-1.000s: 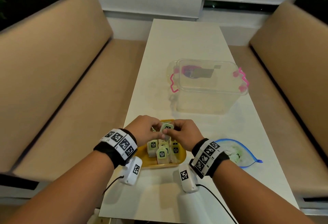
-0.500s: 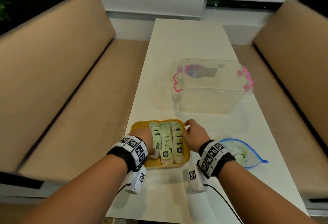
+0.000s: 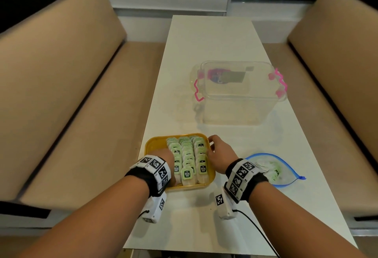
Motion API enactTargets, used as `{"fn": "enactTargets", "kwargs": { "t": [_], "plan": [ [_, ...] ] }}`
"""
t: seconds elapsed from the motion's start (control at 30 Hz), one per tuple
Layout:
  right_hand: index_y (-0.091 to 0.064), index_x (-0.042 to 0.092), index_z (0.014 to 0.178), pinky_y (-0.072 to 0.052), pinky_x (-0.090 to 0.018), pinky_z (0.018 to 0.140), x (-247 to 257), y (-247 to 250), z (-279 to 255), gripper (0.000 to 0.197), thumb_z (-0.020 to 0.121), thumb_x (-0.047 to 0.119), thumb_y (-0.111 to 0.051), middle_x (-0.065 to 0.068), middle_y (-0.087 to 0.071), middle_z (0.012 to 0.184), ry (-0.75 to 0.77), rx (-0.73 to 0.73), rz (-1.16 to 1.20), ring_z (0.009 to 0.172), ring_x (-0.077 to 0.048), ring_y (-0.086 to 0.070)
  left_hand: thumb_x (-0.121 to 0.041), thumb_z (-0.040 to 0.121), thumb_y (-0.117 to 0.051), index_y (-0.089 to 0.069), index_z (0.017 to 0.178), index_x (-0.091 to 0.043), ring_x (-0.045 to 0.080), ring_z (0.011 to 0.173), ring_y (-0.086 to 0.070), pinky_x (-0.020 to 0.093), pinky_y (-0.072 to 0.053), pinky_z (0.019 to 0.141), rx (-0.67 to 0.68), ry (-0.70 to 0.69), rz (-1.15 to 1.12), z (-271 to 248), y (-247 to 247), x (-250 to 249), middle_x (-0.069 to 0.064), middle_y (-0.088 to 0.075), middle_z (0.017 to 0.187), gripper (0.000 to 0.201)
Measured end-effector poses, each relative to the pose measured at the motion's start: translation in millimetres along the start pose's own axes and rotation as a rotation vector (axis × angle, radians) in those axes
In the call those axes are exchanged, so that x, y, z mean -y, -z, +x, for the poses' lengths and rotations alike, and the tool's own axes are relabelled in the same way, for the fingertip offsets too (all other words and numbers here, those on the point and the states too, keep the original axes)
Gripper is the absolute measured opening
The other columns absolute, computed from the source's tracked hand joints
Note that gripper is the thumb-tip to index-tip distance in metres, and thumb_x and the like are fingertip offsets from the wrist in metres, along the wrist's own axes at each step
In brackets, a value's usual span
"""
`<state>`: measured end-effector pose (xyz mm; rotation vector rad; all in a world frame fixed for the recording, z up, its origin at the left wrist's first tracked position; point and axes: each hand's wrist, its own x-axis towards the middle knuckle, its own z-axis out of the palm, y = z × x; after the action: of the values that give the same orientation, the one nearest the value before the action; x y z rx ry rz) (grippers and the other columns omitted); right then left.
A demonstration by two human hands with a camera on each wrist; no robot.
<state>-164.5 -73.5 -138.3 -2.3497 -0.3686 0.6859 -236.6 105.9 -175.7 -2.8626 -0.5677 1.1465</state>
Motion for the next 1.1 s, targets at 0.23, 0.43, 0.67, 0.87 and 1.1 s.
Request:
{"fn": "enactTargets", "kwargs": {
  "t": [0.23,0.43,0.67,0.87,1.1],
  "plan": [
    [-0.045,0.019,0.126,-0.056,-0.040,0.080,-2,1,0,0.029,0.098,0.026,-0.045,0.006,-0.057,0.085,0.013,0.004,0.027,0.085,-0.022,-0.063,-0.063,0.061,-0.070,-0.067,0.108,-0.024,0.031,0.080,-0.066,0.046,-0.057,0.070,-0.078,0.002,-0.003,29,-15,2,0.006,-0.068,0.099,0.062],
    [-0.043,0.020,0.132,-0.058,-0.045,0.079,-4,4,-1,0.037,0.096,0.024,-0.049,0.006,-0.057,0.085,0.006,0.041,0.071,0.082,-0.022,-0.064,-0.081,0.043,-0.064,-0.064,0.105,-0.023,0.027,0.072,-0.064,0.041,-0.057,0.069,-0.092,0.050,-0.078,56,-24,8,0.002,-0.068,0.088,0.085],
    [-0.047,0.019,0.130,-0.056,-0.037,0.072,-26,34,-14,0.034,0.098,0.033,-0.049,0.006,-0.059,0.085,0.046,-0.035,0.107,0.074,-0.019,-0.063,-0.054,0.077,-0.073,-0.059,0.084,-0.014,0.020,0.074,-0.059,0.028,-0.045,0.061,-0.186,0.056,-0.210,-55,78,-11,0.000,-0.059,0.076,0.043],
    [-0.065,0.019,0.097,-0.042,-0.024,0.069,-69,95,-26,0.012,0.094,0.023,-0.055,0.000,-0.067,0.089,0.105,-0.133,-0.026,0.083,-0.016,-0.059,-0.042,0.086,-0.067,-0.063,0.092,-0.022,0.018,0.093,-0.060,0.033,-0.050,0.085,-0.365,-0.243,-0.463,-83,112,-83,-0.003,-0.066,0.095,0.022],
    [-0.069,0.029,0.083,-0.046,-0.028,0.070,-130,142,-34,0.007,0.084,0.029,-0.062,0.003,-0.050,0.080,-0.004,-0.071,-0.332,0.086,-0.021,-0.054,-0.027,0.094,-0.061,-0.070,0.111,-0.021,0.016,0.100,-0.063,0.027,-0.048,0.089,-0.272,-0.551,-0.416,-78,96,-199,-0.003,-0.071,0.110,0.020]
  ]
}}
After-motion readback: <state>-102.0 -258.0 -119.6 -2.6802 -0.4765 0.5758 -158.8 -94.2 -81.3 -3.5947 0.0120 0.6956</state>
